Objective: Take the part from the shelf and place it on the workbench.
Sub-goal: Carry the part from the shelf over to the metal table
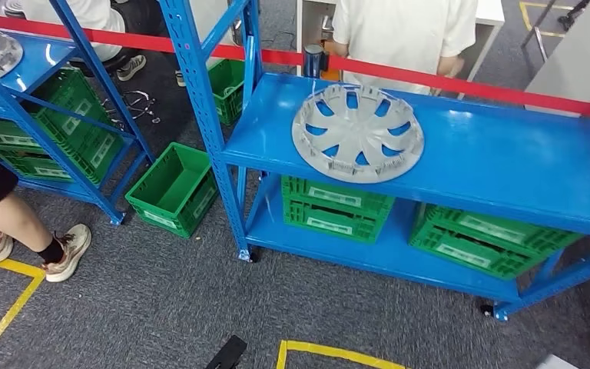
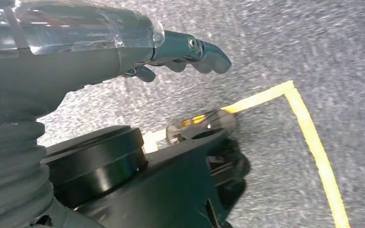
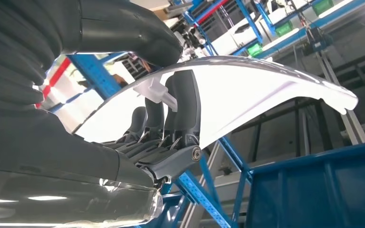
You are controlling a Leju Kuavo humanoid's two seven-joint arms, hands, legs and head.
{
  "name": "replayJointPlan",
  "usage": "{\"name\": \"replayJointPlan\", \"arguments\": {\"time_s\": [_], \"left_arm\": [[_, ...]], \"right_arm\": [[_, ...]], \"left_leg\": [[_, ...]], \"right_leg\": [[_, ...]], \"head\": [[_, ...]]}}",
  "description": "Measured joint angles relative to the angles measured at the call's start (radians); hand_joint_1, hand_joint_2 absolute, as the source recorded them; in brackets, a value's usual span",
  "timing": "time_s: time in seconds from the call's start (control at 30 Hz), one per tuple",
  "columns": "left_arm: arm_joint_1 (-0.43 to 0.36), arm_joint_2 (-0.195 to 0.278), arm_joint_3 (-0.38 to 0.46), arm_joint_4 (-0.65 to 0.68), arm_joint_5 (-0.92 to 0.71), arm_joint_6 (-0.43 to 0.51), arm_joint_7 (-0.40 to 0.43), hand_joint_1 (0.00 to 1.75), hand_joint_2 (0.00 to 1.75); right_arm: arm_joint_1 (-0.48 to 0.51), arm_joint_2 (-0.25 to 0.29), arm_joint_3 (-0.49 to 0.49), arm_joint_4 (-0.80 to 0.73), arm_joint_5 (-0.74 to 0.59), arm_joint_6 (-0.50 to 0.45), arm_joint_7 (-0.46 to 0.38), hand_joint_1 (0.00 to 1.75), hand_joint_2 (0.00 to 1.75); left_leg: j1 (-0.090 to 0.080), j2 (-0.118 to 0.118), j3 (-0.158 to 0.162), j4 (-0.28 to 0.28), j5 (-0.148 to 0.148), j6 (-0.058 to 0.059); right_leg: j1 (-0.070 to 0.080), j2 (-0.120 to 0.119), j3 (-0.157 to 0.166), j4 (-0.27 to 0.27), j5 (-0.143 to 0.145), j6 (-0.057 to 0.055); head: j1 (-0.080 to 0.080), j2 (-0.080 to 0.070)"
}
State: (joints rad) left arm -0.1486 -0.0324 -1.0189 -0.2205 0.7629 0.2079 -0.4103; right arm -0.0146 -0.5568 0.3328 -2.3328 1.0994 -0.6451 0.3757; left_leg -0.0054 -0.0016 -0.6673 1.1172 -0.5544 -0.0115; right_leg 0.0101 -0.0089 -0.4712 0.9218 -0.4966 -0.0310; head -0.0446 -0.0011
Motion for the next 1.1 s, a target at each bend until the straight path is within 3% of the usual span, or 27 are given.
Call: {"name": "replayJointPlan", "arguments": {"time_s": [0.03,0.07,0.1,0.13,0.2,0.27,0.3,0.33,0.4,0.43,0.47,0.53,0.57,0.6,0.63,0.7,0.73,0.8,0.83,0.9,0.93,0.97,1.03,1.07,1.1], "left_arm": [[0.000,0.000,0.000,0.000,0.000,0.000,0.000,0.00,1.75],[0.000,0.001,0.000,0.000,0.000,0.000,0.000,0.00,1.75],[0.000,0.001,0.000,0.000,0.000,0.000,0.000,0.00,1.75],[0.000,0.002,0.000,0.000,0.000,0.000,0.000,0.00,1.75],[-0.001,0.002,0.000,0.000,0.000,0.000,0.000,0.00,1.75],[-0.003,0.003,0.000,0.000,0.000,0.000,-0.001,0.00,1.75],[-0.005,0.003,0.000,0.000,0.000,0.000,-0.002,0.00,1.75],[-0.007,0.003,0.000,0.000,0.000,0.000,-0.004,0.00,1.75],[-0.009,0.003,0.000,0.000,0.002,0.000,-0.008,0.00,1.75],[-0.010,0.003,0.000,0.000,0.003,0.001,-0.009,0.00,1.75],[-0.012,0.004,0.000,0.000,0.003,0.001,-0.009,0.00,1.75],[-0.017,0.005,0.000,0.000,0.004,0.005,-0.010,0.00,1.75],[-0.018,0.006,0.000,0.000,0.006,0.008,-0.010,0.00,1.75],[-0.017,0.007,0.000,0.000,0.008,0.013,-0.011,0.00,1.75],[-0.016,0.009,0.000,0.000,0.013,0.019,-0.013,0.00,1.75],[-0.008,0.016,0.000,0.001,0.023,0.031,-0.020,0.00,1.75],[-0.003,0.020,0.000,0.001,0.028,0.034,-0.025,0.00,1.75],[0.007,0.028,0.000,0.001,0.035,0.036,-0.030,0.00,1.75],[0.009,0.032,0.000,0.001,0.037,0.036,-0.028,0.00,1.75],[0.011,0.039,0.000,0.001,0.038,0.035,-0.023,0.00,1.75],[0.011,0.042,0.000,0.002,0.038,0.034,-0.020,0.00,1.75],[0.011,0.044,0.000,0.002,0.038,0.033,-0.019,0.00,1.75],[0.009,0.045,0.000,0.002,0.038,0.031,-0.018,0.00,1.75],[0.009,0.046,0.000,0.001,0.037,0.029,-0.018,0.00,1.75],[0.008,0.046,0.000,0.001,0.036,0.027,-0.018,0.00,1.75]], "right_arm": [[0.000,0.000,0.000,0.000,0.000,0.000,0.000,1.75,1.75],[0.000,0.000,0.000,0.000,0.000,0.000,0.000,1.75,1.75],[0.000,0.000,0.000,0.000,0.000,0.000,0.000,1.75,1.75],[0.000,0.000,0.000,0.000,0.000,0.000,0.000,1.75,1.75],[0.000,0.001,0.000,0.000,0.000,0.000,0.000,1.75,1.75],[-0.001,0.000,0.000,-0.002,0.000,0.000,0.000,1.75,1.75],[-0.002,0.000,0.000,-0.004,0.000,0.000,0.000,1.75,1.75],[-0.004,0.000,0.000,-0.005,0.000,0.001,0.000,1.75,1.75],[-0.006,0.000,0.000,-0.005,-0.001,0.003,0.000,1.75,1.75],[-0.007,0.000,0.000,-0.004,-0.003,0.005,0.000,1.75,1.75],[-0.008,0.000,0.001,-0.003,-0.006,0.006,-0.001,1.75,1.75],[-0.015,0.000,0.001,-0.001,-0.019,0.004,-0.005,1.75,1.75],[-0.020,0.000,0.002,0.000,-0.027,0.002,-0.008,1.75,1.75],[-0.024,0.001,0.003,0.003,-0.038,0.000,-0.011,1.75,1.75],[-0.027,0.002,0.004,0.006,-0.054,-0.003,-0.015,1.75,1.75],[-0.033,0.006,0.008,0.017,-0.092,-0.014,-0.030,1.75,1.75],[-0.034,0.008,0.011,0.023,-0.106,-0.021,-0.042,1.75,1.75],[-0.030,0.014,0.015,0.034,-0.110,-0.034,-0.066,1.75,1.75],[-0.024,0.017,0.016,0.037,-0.103,-0.038,-0.073,1.75,1.75],[-0.005,0.021,0.011,0.040,-0.088,-0.042,-0.072,1.75,1.75],[0.006,0.023,0.007,0.040,-0.084,-0.043,-0.067,1.75,1.75],[0.015,0.024,0.003,0.040,-0.082,-0.043,-0.063,1.75,1.75],[0.029,0.027,-0.001,0.039,-0.081,-0.044,-0.058,1.75,1.75],[0.033,0.029,-0.001,0.039,-0.081,-0.044,-0.058,1.75,1.75],[0.036,0.031,-0.001,0.039,-0.082,-0.045,-0.058,1.75,1.75]], "left_leg": [[0.003,0.000,-0.018,0.069,-0.045,-0.005],[0.004,0.000,-0.028,0.129,-0.065,-0.009],[0.006,0.000,-0.026,0.167,-0.058,-0.013],[0.007,0.001,-0.009,0.174,-0.031,-0.015],[0.010,0.000,0.078,0.089,0.020,-0.018],[0.011,-0.002,0.183,-0.053,0.002,-0.014],[0.010,-0.003,0.212,-0.100,-0.016,-0.008],[0.007,-0.004,0.221,-0.122,-0.026,0.000],[0.008,-0.003,0.207,-0.126,-0.014,0.019],[0.009,-0.002,0.196,-0.127,-0.002,0.027],[0.011,-0.001,0.182,-0.128,0.012,0.034],[0.009,0.001,0.148,-0.126,0.039,0.040],[0.007,0.001,0.130,-0.125,0.053,0.040],[0.004,0.003,0.111,-0.124,0.067,0.041],[0.001,0.005,0.093,-0.123,0.080,0.041],[-0.005,0.010,0.063,-0.121,0.103,0.040],[-0.009,0.012,0.053,-0.121,0.114,0.038],[-0.010,0.018,0.041,-0.121,0.133,0.030],[-0.009,0.020,0.038,-0.123,0.141,0.024],[-0.005,0.020,0.031,-0.126,0.152,0.013],[-0.004,0.017,0.024,-0.115,0.135,0.007],[-0.002,0.012,0.013,-0.087,0.100,0.002],[0.003,0.002,-0.021,0.025,0.001,-0.006],[0.004,0.000,-0.038,0.090,-0.031,-0.010],[0.005,0.000,-0.045,0.138,-0.038,-0.013]], "right_leg": [[0.000,0.000,-0.019,0.003,0.013,0.000],[0.000,-0.001,-0.040,0.008,0.025,0.001],[-0.001,-0.001,-0.062,0.015,0.037,0.003],[-0.002,-0.002,-0.084,0.024,0.047,0.006],[-0.005,-0.003,-0.124,0.048,0.061,0.014],[-0.005,-0.003,-0.153,0.075,0.069,0.024],[-0.005,-0.003,-0.161,0.083,0.076,0.029],[-0.005,-0.003,-0.166,0.087,0.084,0.034],[-0.009,-0.002,-0.175,0.090,0.087,0.045],[-0.010,0.000,-0.182,0.105,0.064,0.051],[-0.012,0.001,-0.192,0.138,0.022,0.057],[-0.014,0.002,-0.214,0.254,-0.084,0.067],[-0.016,0.002,-0.218,0.314,-0.113,0.068],[-0.016,0.002,-0.215,0.355,-0.116,0.068],[-0.016,0.003,-0.200,0.367,-0.095,0.064],[-0.014,0.005,-0.122,0.289,-0.037,0.050],[-0.012,0.007,-0.063,0.207,-0.031,0.039],[-0.005,0.010,0.028,0.064,-0.055,0.025],[-0.001,0.009,0.046,0.027,-0.069,0.021],[0.001,0.007,0.039,0.011,-0.058,0.016],[-0.001,0.005,0.032,0.007,-0.048,0.012],[-0.004,0.003,0.023,0.003,-0.036,0.008],[-0.005,0.002,0.001,0.003,-0.016,0.003],[-0.005,0.001,-0.010,0.005,-0.007,0.004],[-0.005,0.001,-0.022,0.008,0.000,0.005]], "head": [[-0.001,0.000],[-0.002,0.000],[-0.002,0.000],[-0.002,0.000],[-0.003,0.000],[-0.005,0.000],[-0.006,0.000],[-0.007,0.000],[-0.005,0.000],[-0.003,0.000],[0.000,0.000],[0.007,0.000],[0.008,0.000],[0.010,0.000],[0.011,0.000],[0.011,0.000],[0.010,0.000],[0.009,0.000],[0.009,0.000],[0.010,0.000],[0.010,0.000],[0.009,0.000],[0.006,0.000],[0.005,0.000],[0.005,0.000]]}}
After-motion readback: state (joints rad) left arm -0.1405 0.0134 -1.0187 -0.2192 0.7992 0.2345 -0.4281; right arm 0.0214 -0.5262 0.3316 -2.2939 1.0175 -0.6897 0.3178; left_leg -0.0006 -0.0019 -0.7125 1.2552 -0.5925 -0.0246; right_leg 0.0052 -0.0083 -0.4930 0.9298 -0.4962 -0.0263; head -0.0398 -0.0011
